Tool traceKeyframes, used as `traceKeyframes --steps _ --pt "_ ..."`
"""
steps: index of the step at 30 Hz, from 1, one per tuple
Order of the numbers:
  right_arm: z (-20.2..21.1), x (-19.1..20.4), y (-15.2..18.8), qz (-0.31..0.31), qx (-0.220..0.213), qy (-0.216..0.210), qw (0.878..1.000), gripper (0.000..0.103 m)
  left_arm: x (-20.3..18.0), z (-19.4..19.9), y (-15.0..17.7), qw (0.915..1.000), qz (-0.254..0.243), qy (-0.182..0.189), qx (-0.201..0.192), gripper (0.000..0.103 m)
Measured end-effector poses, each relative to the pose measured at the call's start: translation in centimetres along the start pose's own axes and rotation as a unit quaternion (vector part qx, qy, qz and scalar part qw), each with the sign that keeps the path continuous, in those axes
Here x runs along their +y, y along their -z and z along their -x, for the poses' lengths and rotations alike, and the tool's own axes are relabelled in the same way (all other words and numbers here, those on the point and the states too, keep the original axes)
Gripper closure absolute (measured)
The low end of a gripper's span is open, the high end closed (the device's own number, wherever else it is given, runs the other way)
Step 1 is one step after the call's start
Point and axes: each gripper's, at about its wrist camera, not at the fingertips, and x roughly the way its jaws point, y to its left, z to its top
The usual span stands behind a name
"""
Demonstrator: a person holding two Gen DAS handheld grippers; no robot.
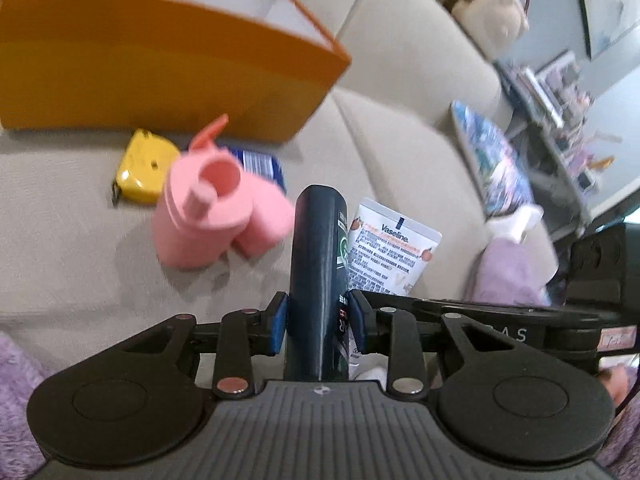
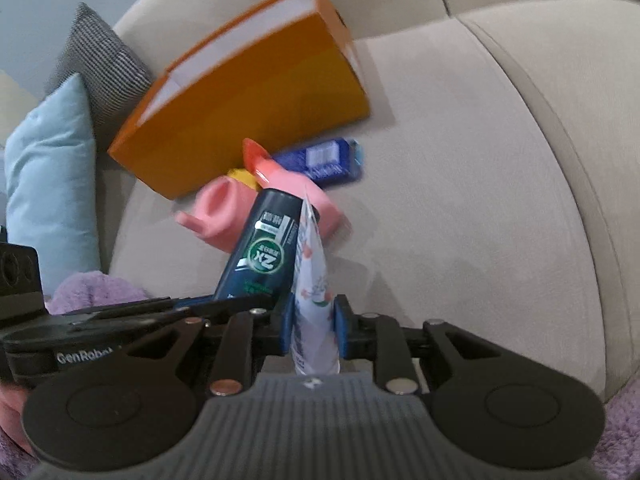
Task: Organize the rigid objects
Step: 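Carry the dark bottle and Vaseline tube over the orange box with both tools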
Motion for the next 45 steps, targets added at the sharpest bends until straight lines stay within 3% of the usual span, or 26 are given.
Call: traceKeyframes --steps 8,13,16,21,26,29,39,45 --pt "4.1 4.9 -7.5 0.074 -0.043 -0.022 0.996 0.082 0.0 4.8 -6.6 0.9964 0.037 0.031 -0.069 0.067" --pt "3.9 8.9 -14.7 0.136 -0.046 -0.004 0.99 0.082 -0.4 6.7 -13.4 0.9938 0.016 0.002 -0.11 0.067" --pt "2.1 10.6 -18.9 0.166 -0.044 0.015 0.985 0.081 0.0 6.4 -17.2 0.9931 0.014 -0.005 -0.117 0.067" --pt "-3.8 11.1 -24.0 0.182 0.005 0.066 0.981 0.081 3.2 2.2 -21.6 0.9954 0.041 -0.032 -0.08 0.067" --pt "-11.5 10.1 -25.5 0.194 0.082 0.115 0.971 0.081 6.6 -2.8 -22.4 0.997 0.039 -0.057 -0.036 0.067" --pt "-14.7 9.5 -25.6 0.192 0.11 0.141 0.965 0.081 8.2 -4.7 -22.5 0.9967 0.058 -0.053 -0.021 0.067" --pt "-19.7 10.0 -27.3 0.213 0.129 0.214 0.945 0.081 10.1 -5.6 -23.9 0.996 0.074 -0.043 -0.025 0.067" --pt "-20.8 10.2 -27.8 0.238 0.126 0.224 0.937 0.081 11.0 -5.3 -23.7 0.9953 0.083 -0.044 -0.024 0.067"
